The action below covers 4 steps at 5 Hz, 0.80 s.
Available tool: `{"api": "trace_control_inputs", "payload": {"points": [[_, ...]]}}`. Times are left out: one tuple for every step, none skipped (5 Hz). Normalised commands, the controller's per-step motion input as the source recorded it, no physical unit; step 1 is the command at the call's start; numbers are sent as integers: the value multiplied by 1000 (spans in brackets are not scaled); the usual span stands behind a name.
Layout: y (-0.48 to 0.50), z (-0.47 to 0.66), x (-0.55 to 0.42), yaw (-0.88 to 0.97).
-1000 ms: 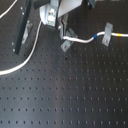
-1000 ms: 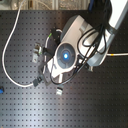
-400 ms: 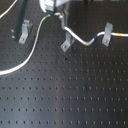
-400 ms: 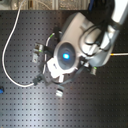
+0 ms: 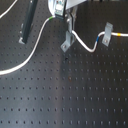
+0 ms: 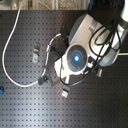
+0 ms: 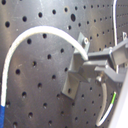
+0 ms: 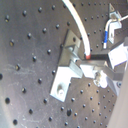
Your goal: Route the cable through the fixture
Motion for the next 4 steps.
{"api": "trace_control_inputs", "payload": {"points": [[-166,-1,-348,-11],[-7,0,-15,0],[43,-75,-585,37],[-17,-10,-51,26]]}}
